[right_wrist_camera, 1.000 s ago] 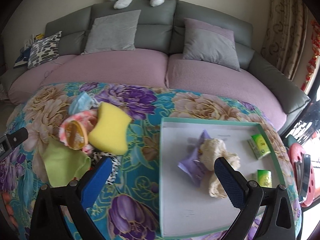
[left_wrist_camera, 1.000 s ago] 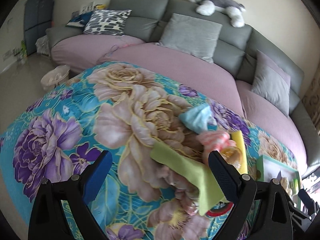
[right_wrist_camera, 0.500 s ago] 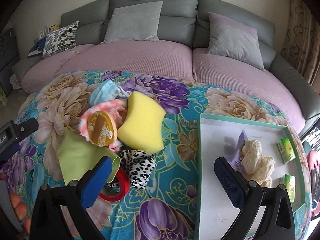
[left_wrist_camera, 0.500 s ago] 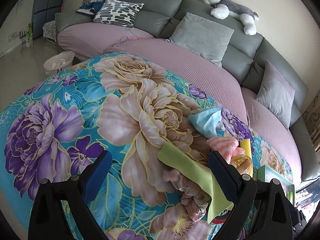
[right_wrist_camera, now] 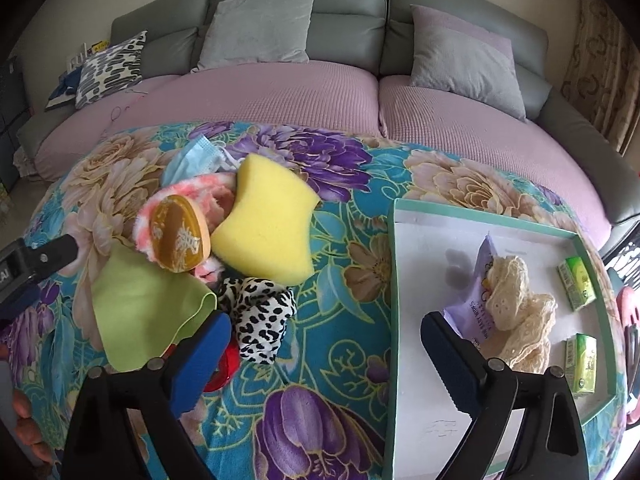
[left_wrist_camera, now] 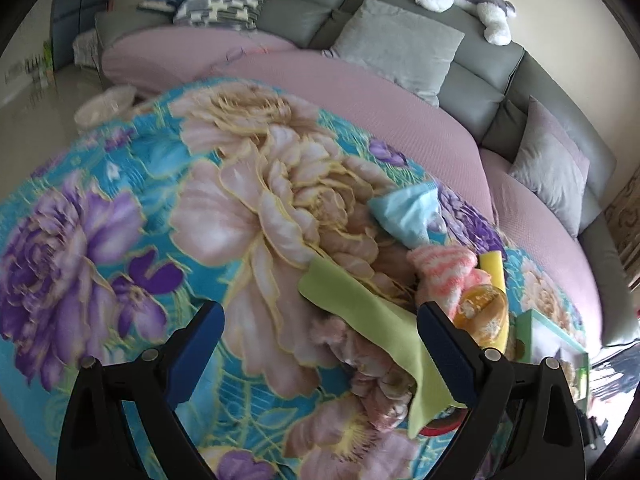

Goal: Organize soft objects
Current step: 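Grasp the green cloth with the left tool while the right tool grasps the leopard-print scrunchie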

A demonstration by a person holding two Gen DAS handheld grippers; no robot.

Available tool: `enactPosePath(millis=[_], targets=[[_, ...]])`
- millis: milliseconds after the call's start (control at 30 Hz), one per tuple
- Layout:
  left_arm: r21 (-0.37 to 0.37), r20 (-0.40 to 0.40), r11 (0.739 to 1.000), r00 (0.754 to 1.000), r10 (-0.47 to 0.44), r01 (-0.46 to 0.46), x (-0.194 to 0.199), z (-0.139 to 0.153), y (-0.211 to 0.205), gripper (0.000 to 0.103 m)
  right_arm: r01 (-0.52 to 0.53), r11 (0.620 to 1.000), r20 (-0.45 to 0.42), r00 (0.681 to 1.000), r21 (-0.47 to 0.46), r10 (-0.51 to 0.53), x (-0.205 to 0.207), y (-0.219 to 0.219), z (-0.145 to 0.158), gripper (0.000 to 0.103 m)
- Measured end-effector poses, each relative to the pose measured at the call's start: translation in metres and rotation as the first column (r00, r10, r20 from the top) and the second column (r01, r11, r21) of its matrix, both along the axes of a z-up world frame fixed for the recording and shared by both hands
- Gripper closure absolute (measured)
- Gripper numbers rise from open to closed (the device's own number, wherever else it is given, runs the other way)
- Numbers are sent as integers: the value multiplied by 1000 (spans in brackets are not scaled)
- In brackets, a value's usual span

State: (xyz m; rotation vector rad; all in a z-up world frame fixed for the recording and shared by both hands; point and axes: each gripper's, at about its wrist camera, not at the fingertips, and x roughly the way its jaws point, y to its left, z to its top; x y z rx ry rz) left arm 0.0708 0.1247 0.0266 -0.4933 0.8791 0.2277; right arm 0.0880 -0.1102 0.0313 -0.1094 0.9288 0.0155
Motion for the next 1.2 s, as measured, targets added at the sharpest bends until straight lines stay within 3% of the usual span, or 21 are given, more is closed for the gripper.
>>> enactPosePath(millis=[100, 333, 500, 700, 767, 867, 1033, 1200], targets=[[-27, 1, 1000, 1000, 7, -6, 0, -3, -3, 6, 4, 1000, 8, 1000, 6, -4, -2, -1, 1, 6], [-57, 1, 996, 997, -72, 72, 9, -9, -21, 7, -5, 999, -8, 1000, 33, 5, -2, -3, -1, 10], [-82, -8, 992, 995, -98, 97, 14, -14, -27, 24, -12, 999, -15, 1000, 42, 12, -3, -3, -2, 11], [-87, -23, 989, 992, -125, 122, 16, -18, -33, 41, -30, 998, -32, 999, 58, 32, -3, 0, -5, 21], [-85, -24, 987, 990, -136, 133, 17, -18, -36, 53, -37, 997, -39, 998, 62, 40, -2, 1, -7, 25], [-81, -20, 986, 989, -147, 145, 17, -16, -39, 62, -49, 997, -43, 998, 66, 52, -2, 3, -9, 28], [-79, -8, 985, 988, -157, 155, 16, -13, -39, 71, -56, 995, -49, 997, 80, 60, -2, 4, -10, 35], [-76, -1, 984, 987, -161, 161, 15, -10, -40, 80, -59, 994, -56, 996, 90, 64, -1, 4, -12, 36]])
